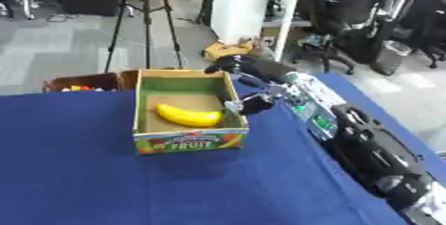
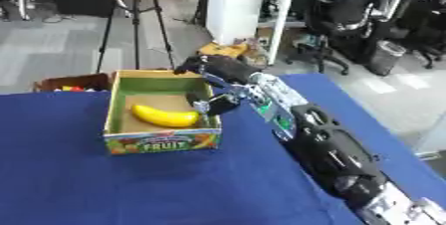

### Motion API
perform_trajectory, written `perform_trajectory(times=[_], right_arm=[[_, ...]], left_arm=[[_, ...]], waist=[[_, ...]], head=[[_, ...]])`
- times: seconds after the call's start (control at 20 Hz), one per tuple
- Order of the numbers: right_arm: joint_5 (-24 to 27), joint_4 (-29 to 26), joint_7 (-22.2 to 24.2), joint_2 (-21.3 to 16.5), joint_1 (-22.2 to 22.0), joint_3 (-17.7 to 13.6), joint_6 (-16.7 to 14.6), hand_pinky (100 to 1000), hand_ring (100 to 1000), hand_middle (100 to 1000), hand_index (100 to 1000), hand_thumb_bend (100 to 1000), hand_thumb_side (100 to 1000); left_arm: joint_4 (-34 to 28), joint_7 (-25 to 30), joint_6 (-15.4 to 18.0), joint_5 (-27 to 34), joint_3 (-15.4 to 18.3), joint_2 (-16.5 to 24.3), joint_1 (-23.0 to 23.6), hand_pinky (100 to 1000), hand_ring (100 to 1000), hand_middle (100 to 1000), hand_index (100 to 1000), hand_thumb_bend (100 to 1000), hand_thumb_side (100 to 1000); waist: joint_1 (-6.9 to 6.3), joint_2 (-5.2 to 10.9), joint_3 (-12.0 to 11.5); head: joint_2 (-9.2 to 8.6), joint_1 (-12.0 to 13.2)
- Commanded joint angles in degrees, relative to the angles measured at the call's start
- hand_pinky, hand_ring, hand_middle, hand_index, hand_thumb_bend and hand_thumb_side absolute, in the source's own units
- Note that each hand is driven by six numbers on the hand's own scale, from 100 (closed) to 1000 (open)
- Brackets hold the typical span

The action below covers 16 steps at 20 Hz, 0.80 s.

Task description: Pick up objects on the table and place them in the box.

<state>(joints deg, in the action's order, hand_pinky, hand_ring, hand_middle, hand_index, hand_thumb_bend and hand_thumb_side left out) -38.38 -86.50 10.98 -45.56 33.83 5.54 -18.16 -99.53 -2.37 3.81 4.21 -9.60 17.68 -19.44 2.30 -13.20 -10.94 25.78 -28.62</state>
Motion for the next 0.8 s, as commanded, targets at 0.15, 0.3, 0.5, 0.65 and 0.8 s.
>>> perform_trajectory(times=[0.15, 0.3, 0.5, 0.65, 0.8], right_arm=[[3.88, -8.77, 0.13, 3.98, -2.44, -1.04, -0.96, 657, 876, 771, 874, 100, 241], [5.11, -13.29, 2.39, 7.50, -5.68, -0.76, -0.39, 643, 884, 768, 862, 100, 264], [5.80, -19.17, 5.73, 10.90, -9.76, -0.55, 1.88, 630, 893, 765, 853, 100, 284], [6.38, -22.70, 7.85, 12.71, -12.18, -0.57, 3.78, 618, 898, 759, 842, 100, 318], [7.33, -24.66, 8.72, 13.81, -13.86, -0.85, 5.08, 613, 901, 757, 838, 100, 330]], left_arm=[[-0.35, -1.41, 0.32, -0.44, 1.58, 0.71, 0.17, 443, 557, 761, 702, 618, 823], [-0.25, -1.62, 0.37, -0.48, 1.70, 0.73, 0.44, 443, 557, 762, 701, 617, 824], [-0.04, -1.71, 0.37, -0.49, 1.74, 0.69, 0.86, 442, 556, 762, 700, 617, 824], [-0.02, -1.85, 0.40, -0.51, 1.84, 0.60, 0.96, 442, 556, 762, 700, 616, 823], [-0.01, -1.77, 0.42, -0.54, 1.75, 0.55, 0.97, 442, 556, 762, 700, 616, 823]], waist=[[-0.97, 1.01, 4.09], [-1.51, 0.94, 6.48], [-2.10, 0.84, 8.04], [-2.22, 0.77, 8.42], [-2.28, 0.77, 8.67]], head=[[1.47, 4.15], [2.08, 5.26], [2.78, 6.38], [3.35, 7.02], [3.77, 7.48]])
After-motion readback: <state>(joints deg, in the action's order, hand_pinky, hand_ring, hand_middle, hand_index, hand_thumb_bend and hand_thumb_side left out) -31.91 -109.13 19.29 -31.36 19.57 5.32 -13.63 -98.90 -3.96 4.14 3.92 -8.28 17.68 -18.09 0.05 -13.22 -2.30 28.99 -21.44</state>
